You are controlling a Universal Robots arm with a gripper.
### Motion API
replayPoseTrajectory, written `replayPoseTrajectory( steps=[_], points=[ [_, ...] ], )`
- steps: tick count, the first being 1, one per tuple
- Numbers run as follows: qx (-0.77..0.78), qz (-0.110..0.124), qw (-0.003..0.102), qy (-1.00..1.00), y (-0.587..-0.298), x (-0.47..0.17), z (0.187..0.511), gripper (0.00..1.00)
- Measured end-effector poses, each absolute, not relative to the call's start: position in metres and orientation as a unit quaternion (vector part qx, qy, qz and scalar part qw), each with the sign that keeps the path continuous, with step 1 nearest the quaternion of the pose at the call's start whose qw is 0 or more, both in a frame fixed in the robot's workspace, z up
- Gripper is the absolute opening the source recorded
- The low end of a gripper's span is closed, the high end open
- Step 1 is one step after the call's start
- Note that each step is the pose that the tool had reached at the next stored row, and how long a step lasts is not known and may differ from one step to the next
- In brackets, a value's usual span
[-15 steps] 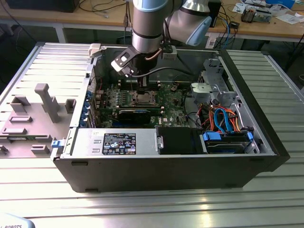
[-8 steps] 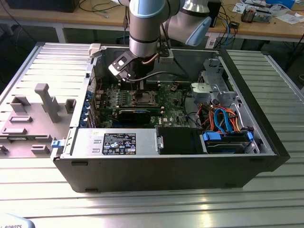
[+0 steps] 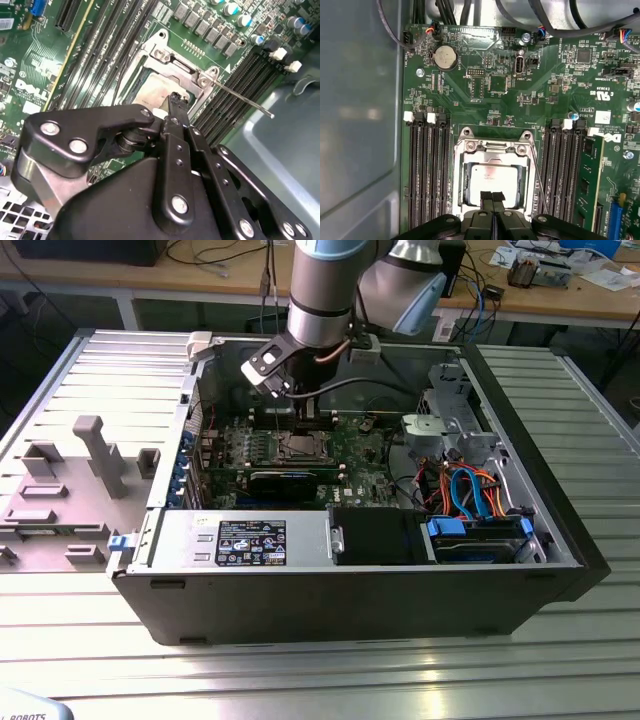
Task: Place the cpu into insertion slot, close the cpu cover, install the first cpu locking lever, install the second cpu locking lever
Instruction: 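Close the cpu cover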
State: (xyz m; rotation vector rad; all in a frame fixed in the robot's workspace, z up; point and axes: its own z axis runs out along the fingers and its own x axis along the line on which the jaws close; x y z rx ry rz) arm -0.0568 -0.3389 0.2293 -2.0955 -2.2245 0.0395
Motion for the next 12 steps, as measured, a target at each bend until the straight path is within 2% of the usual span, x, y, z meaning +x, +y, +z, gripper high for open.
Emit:
replayPoseTrajectory(
  steps=[12],
  points=[
    [-0.685, 0.013, 0.043, -0.727, -0.339, -0.057, 0.25, 0.11]
  ],
)
